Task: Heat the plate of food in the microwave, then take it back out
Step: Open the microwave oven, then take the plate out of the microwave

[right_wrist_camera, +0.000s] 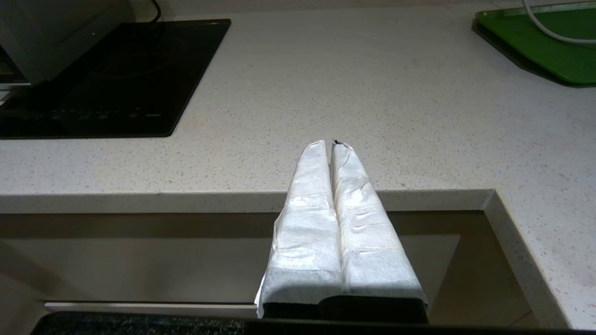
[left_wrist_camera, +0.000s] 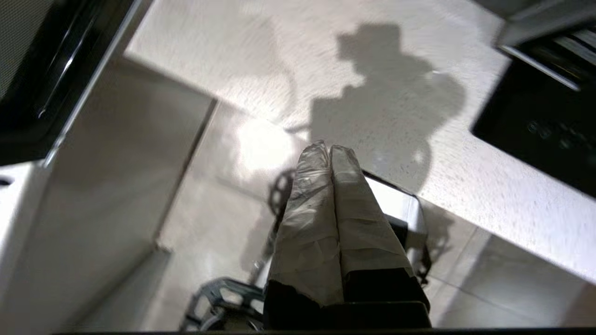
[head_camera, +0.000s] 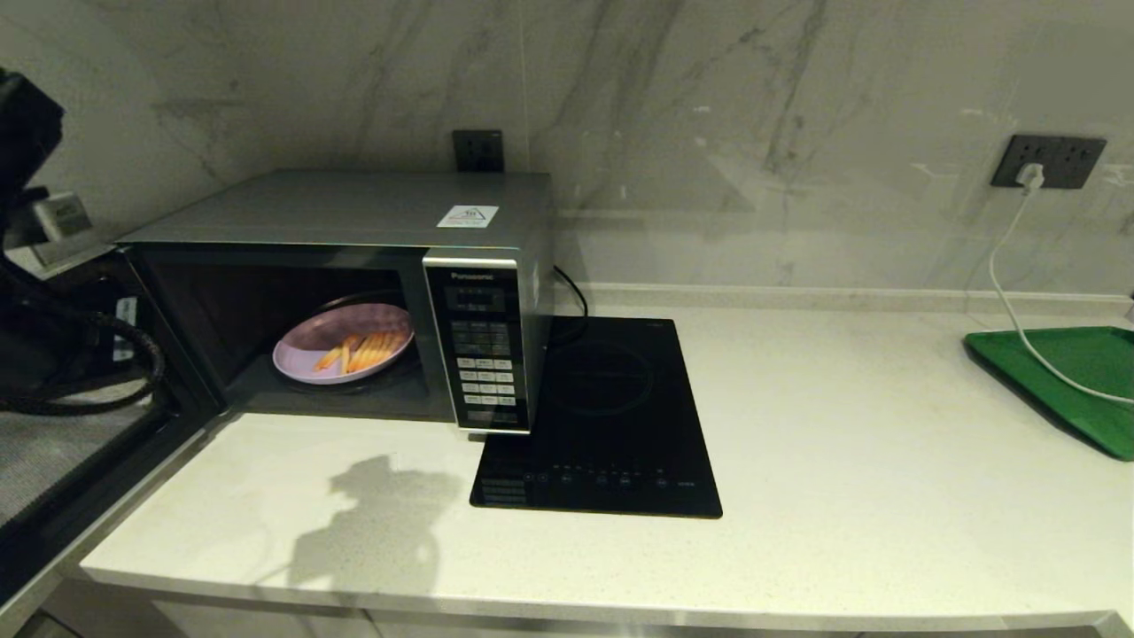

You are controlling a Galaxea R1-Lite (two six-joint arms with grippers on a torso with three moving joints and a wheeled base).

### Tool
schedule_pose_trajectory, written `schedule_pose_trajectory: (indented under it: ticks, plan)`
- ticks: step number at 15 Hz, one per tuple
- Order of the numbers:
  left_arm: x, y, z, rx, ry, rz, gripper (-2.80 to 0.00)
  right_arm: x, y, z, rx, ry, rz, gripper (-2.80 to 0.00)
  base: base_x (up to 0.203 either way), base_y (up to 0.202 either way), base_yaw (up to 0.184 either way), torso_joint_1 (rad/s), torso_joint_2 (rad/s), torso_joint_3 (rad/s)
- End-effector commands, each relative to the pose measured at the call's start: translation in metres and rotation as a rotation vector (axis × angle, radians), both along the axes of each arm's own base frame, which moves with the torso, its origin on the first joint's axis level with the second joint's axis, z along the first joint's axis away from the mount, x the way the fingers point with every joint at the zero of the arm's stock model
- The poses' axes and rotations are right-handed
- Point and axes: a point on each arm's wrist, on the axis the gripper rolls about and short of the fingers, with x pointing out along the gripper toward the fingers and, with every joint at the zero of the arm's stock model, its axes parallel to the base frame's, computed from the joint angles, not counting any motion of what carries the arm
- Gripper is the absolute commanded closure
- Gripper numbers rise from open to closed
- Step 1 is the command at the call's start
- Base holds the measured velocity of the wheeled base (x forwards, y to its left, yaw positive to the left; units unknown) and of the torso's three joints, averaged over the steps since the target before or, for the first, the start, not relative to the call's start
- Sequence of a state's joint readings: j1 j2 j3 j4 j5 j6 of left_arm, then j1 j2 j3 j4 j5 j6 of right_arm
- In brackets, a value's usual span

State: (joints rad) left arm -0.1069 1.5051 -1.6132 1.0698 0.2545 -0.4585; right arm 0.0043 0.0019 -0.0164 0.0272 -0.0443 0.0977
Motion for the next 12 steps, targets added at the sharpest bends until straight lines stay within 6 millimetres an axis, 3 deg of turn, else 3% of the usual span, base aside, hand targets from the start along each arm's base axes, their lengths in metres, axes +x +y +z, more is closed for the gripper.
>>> schedule_pose_trajectory:
  ticks: [1, 5, 12]
  plan:
    - [0.007, 0.024, -0.016, -0.005, 0.073, 0.121, 0.00, 0.000, 0.000, 0.000, 0.001, 0.000, 0.000, 0.00, 0.000, 0.000, 0.000, 0.000, 0.00, 0.000]
    - [0.006, 0.058, -0.017, 0.013, 0.074, 0.183, 0.00, 0.000, 0.000, 0.000, 0.001, 0.001, 0.000, 0.00, 0.000, 0.000, 0.000, 0.000, 0.00, 0.000]
    - [-0.001, 0.077, -0.006, 0.103, 0.010, 0.194, 0.00, 0.000, 0.000, 0.000, 0.001, -0.001, 0.000, 0.00, 0.000, 0.000, 0.000, 0.000, 0.00, 0.000]
